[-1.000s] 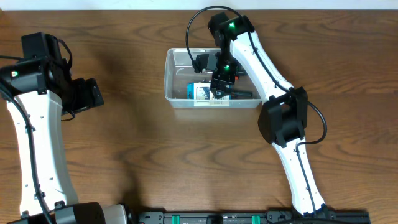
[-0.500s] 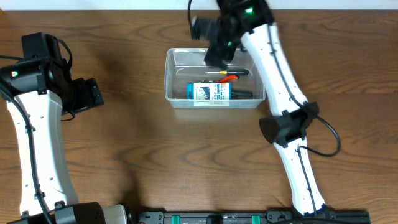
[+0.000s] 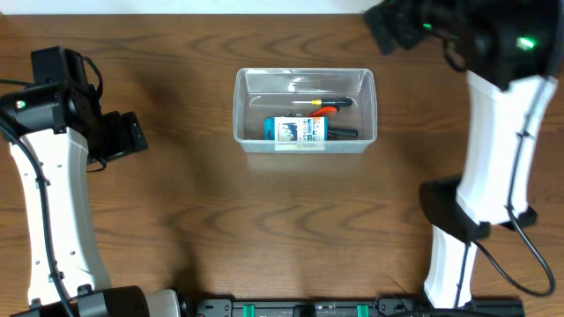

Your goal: Pack container

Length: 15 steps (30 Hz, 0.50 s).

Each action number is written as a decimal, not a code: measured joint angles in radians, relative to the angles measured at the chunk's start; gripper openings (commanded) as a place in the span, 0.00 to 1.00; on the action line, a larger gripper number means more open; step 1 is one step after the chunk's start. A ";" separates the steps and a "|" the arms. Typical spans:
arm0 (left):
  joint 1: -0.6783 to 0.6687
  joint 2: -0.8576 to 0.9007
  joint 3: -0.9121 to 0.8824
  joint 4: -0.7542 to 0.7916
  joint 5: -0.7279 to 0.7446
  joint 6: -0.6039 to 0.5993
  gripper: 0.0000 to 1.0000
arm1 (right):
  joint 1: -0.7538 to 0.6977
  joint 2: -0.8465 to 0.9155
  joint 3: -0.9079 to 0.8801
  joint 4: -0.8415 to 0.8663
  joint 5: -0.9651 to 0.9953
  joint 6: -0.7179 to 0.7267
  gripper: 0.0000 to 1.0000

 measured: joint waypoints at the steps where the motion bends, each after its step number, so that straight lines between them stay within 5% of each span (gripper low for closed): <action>1: 0.000 0.000 0.000 -0.002 0.000 0.000 0.98 | -0.011 -0.020 0.000 -0.020 0.022 0.026 0.99; 15: 0.001 -0.061 0.000 0.035 0.090 0.042 0.98 | -0.146 -0.280 -0.071 -0.060 0.105 0.247 0.99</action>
